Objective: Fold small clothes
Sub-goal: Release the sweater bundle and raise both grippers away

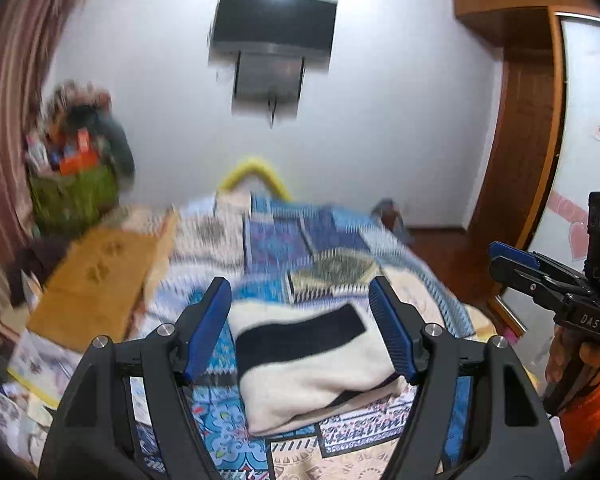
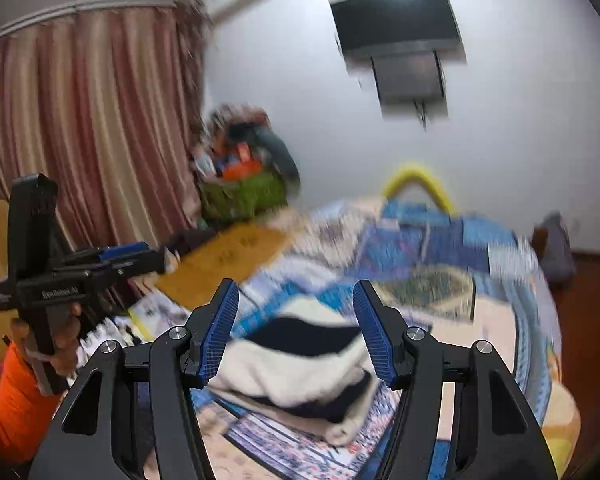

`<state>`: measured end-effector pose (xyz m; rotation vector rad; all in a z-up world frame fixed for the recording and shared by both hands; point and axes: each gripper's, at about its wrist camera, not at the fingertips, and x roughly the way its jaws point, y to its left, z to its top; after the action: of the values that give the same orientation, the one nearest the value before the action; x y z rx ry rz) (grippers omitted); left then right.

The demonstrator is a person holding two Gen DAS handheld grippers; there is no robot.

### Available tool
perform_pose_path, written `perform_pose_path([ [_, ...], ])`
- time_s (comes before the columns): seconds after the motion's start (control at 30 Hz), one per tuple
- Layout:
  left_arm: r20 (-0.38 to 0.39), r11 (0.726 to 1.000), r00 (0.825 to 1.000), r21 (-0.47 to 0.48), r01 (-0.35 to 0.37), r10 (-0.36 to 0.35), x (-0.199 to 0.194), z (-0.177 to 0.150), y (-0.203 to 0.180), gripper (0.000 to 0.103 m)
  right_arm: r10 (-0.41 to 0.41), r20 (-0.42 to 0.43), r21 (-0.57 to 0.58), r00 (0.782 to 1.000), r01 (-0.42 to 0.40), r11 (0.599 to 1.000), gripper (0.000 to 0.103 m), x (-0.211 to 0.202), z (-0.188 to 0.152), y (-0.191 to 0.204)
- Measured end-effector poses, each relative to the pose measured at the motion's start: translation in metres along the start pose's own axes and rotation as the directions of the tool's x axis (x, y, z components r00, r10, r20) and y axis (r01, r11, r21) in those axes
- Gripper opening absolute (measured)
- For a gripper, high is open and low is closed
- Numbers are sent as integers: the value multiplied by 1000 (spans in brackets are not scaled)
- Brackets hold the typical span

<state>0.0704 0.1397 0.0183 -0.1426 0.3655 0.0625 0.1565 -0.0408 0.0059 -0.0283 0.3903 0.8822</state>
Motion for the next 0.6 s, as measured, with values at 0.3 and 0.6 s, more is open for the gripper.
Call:
perform_pose_path([
  [0.3,199,998,978,22,-65,59,-82,-14,-37,85,0,178,-45,984,8,999,65,-54,-2,54],
  [0.6,203,999,978,13,-51,48,-95,-31,-48,97,-149,217,1,965,153,988,103,-69,-16,67],
])
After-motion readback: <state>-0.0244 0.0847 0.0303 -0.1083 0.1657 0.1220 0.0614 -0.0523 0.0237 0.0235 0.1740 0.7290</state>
